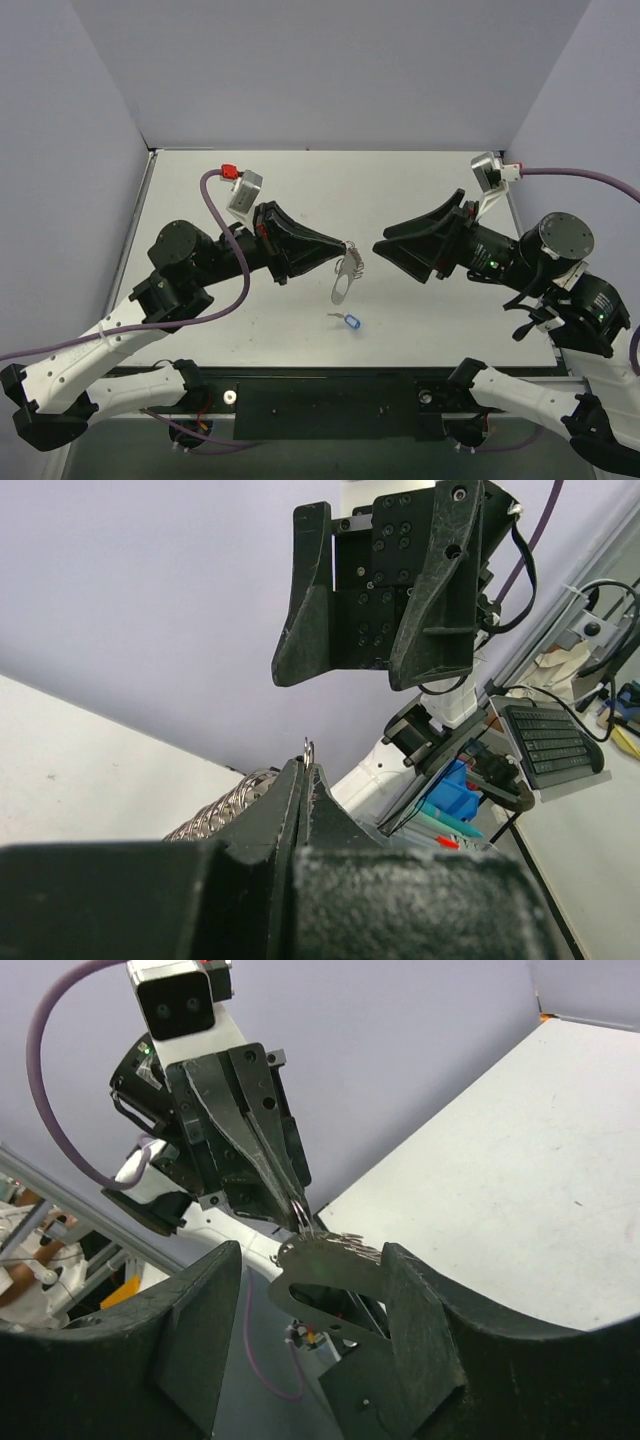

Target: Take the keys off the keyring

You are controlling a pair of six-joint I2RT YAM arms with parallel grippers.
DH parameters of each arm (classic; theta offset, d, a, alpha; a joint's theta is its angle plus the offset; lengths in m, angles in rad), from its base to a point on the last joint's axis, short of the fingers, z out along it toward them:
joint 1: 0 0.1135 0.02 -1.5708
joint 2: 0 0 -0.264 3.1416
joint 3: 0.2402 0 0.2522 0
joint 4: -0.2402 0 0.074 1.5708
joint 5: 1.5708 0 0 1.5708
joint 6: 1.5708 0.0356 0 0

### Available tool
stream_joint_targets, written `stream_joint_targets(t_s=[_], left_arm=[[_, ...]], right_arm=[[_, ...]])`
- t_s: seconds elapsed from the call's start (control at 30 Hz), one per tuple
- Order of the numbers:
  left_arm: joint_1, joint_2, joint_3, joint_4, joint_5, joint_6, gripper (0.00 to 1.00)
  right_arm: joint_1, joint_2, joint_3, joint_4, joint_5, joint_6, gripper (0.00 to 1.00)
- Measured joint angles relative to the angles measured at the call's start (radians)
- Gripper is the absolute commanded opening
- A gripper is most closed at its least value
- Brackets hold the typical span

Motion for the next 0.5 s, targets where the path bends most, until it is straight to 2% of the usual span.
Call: stream_joint_targets(t_s=[0.2, 0.37, 0.5], left_arm=[[0.000, 0.003, 0.024, -0.021, 0.027, 0.001, 0.00], [0.000, 0.001, 0.025, -0.072, 0.002, 0.013, 0.00], [0.000, -0.007, 0.025, -0.138, -0.050, 0.035, 0.00]], right_arm=[[0.000, -0.004, 0.047, -0.108, 0.024, -0.082, 0.56], [0.000, -0.004, 0.011, -0.153, 0.100, -0.084, 0.64], [0.000, 0.011, -0.034, -0.222, 0.184, -0.072, 0.66]])
